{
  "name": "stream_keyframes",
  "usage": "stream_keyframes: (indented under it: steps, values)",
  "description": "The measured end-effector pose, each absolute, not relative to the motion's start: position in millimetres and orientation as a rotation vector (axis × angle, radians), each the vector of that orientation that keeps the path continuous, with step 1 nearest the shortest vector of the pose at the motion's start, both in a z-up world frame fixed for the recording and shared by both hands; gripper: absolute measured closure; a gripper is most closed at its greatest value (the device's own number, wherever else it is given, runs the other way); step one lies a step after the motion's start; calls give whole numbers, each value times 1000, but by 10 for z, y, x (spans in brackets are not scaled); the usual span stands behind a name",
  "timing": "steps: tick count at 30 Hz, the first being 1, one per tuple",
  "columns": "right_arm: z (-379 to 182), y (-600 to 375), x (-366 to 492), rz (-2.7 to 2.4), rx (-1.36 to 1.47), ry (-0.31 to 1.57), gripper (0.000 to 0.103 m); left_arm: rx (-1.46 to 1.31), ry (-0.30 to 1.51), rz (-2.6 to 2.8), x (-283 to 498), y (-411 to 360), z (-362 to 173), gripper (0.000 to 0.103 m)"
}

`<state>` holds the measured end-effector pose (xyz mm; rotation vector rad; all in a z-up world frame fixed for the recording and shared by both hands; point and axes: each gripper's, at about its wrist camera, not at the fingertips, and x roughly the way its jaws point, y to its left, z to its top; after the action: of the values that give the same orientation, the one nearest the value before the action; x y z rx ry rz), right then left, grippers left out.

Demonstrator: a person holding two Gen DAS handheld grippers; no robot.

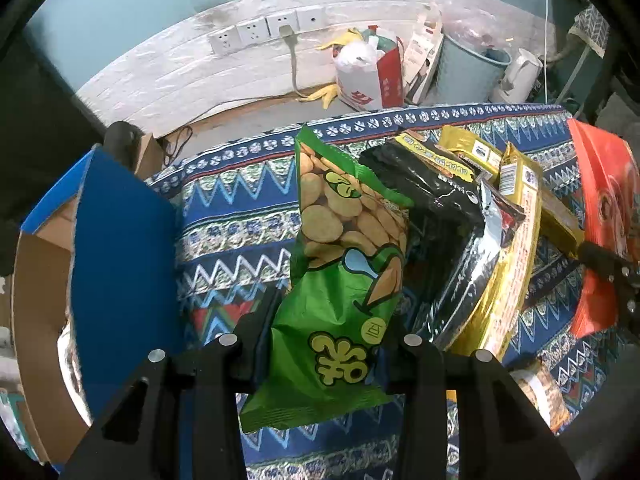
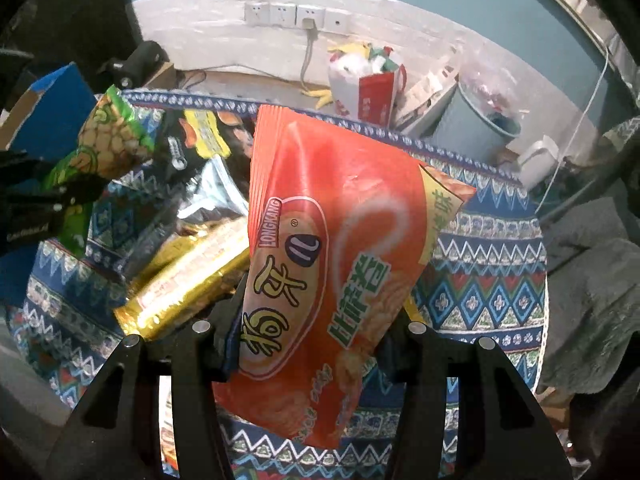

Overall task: Organize snacks
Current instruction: 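Grasp the green peanut bag with the left tool while the right tool grasps the red wafer bag, then carry both bags over the cardboard box and release them inside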

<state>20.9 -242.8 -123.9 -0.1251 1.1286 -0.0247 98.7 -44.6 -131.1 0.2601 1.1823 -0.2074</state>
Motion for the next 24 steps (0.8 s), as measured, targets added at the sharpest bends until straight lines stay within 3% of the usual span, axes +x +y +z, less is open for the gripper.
stream_keyframes:
  steps: [24]
  values:
    - [-619, -1642, 243, 94, -178, 970, 52, 191, 1044, -183, 545, 101, -613, 62]
